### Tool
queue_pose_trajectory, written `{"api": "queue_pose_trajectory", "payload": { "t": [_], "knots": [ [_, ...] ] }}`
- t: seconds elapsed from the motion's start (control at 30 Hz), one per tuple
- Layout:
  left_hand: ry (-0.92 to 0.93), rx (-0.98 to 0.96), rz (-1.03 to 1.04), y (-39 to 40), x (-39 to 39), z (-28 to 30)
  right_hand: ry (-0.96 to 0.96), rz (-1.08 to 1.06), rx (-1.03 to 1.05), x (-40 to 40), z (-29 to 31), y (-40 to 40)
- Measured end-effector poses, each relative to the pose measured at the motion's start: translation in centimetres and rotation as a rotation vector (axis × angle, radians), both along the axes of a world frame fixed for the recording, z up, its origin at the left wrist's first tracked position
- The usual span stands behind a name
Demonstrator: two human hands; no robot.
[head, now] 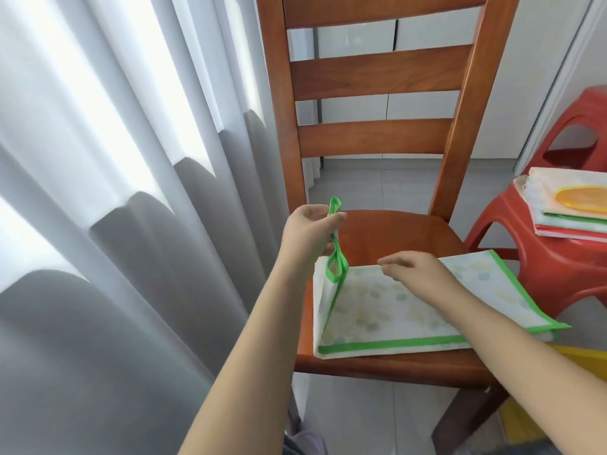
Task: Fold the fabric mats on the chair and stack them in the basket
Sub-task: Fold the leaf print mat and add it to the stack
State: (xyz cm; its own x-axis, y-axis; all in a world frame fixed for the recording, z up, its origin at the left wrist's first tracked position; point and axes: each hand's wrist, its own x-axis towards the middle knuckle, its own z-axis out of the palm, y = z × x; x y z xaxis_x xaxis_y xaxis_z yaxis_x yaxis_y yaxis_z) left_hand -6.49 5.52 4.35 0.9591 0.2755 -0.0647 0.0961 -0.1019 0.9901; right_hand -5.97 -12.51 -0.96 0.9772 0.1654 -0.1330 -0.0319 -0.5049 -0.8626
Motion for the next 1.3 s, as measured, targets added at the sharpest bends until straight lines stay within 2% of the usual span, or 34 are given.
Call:
{"api": "queue_pose_trajectory", "payload": {
  "t": [0.1,0.17,0.3,0.4,0.6,0.7,0.77,0.87,1.0,1.3],
  "knots": [
    [0.015,0.055,-0.001,-3.0,0.9,-1.2,0.151,-0.071,0.078,0.3,1.0,-3.0],
    [0.029,0.164,0.004,-5.0,1.1,-2.1,0.231,-0.077,0.089,0.0,1.5,-4.3],
    [0.042,0.341,-0.071,-8.2,1.4,-4.5,0.351,0.019,-0.02,-0.6,1.8,-5.9],
    [0.08,0.466,-0.104,-9.8,1.5,-6.8,0.386,0.105,-0.188,-1.1,0.5,-6.2],
    [0.181,0.617,-0.145,-10.5,1.5,-8.9,0.145,0.122,-0.456,-1.8,-3.0,-4.7],
    [0.088,1.013,-0.117,-9.7,1.5,-9.4,0.032,0.118,-0.597,-2.2,-3.3,-4.1],
    [-0.023,1.155,-0.138,-9.0,1.5,-9.9,-0.047,0.125,-0.677,-2.5,-3.4,-3.8],
    [-0.002,1.185,-0.248,-7.9,1.3,-10.2,-0.133,0.136,-0.757,-2.9,-3.7,-3.4],
    [0.086,1.278,-0.326,-6.7,0.7,-11.0,-0.135,0.157,-0.803,-2.9,-3.8,-3.2],
    [0.162,1.286,-0.315,-4.9,-0.1,-12.4,-0.166,0.073,-0.944,-3.2,-4.0,-2.1]
  ]
}}
